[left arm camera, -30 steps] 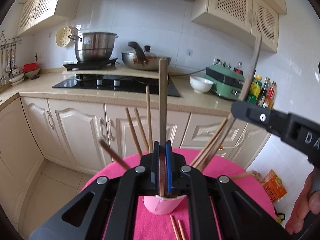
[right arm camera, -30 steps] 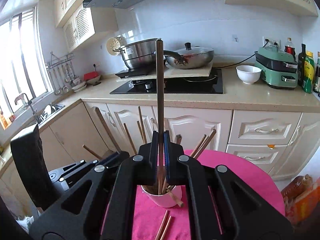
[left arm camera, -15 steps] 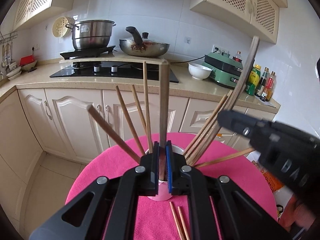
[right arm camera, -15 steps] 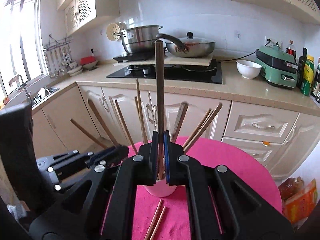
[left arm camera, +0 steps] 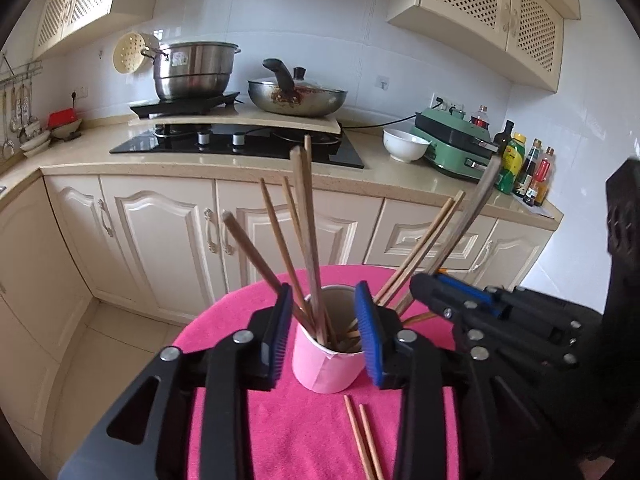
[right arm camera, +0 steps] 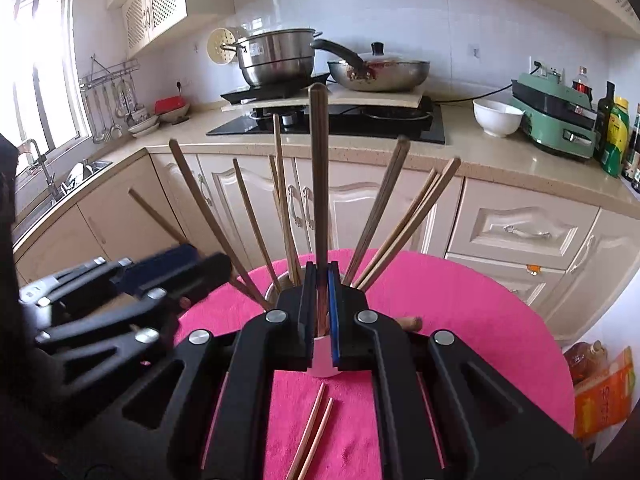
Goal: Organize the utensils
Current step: 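Drop both chopsticks into the pink cup and open both tools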
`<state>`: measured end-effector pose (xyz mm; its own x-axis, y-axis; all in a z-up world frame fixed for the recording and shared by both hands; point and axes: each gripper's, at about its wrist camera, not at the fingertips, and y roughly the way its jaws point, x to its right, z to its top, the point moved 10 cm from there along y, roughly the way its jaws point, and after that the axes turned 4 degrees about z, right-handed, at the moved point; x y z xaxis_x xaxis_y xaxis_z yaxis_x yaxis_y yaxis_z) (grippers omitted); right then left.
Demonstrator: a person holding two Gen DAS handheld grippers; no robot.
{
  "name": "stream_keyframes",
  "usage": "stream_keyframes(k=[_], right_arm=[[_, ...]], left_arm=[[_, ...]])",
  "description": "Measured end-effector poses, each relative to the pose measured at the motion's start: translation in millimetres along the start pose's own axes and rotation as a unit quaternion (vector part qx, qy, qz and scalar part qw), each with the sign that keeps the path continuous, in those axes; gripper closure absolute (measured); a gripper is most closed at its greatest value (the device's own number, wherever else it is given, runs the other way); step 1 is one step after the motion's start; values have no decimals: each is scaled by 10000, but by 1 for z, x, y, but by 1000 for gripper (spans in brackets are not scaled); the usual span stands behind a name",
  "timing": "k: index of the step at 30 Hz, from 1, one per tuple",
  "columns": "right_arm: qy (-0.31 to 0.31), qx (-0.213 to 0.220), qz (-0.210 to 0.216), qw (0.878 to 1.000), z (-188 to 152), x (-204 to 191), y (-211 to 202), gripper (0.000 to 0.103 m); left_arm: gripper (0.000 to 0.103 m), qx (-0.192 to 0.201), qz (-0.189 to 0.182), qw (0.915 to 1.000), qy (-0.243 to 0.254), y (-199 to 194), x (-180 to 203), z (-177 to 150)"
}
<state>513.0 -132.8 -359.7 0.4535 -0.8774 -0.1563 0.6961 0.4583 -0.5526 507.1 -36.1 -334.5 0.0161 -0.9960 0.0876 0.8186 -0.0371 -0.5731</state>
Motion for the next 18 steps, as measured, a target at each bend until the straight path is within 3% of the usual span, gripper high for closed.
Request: stream_keyframes(k=[5,15,17,18], right_arm=[[124,-70,3,9999,-7,2,5,97],[335,95,-43,9994,-5,-2,-5,95],[340,154,-50,9993,-2,-2,-10,88],[340,191,-62,9992,-1,-3,-13,78]], left_arm=[[67,-32,389,9991,165,-6,-9,-1],[67,48,557,9984,71,-25,-23,1],[67,66,552,9984,67,-29,-24,1],[67,78,551,9984,71,-31,-24,1]])
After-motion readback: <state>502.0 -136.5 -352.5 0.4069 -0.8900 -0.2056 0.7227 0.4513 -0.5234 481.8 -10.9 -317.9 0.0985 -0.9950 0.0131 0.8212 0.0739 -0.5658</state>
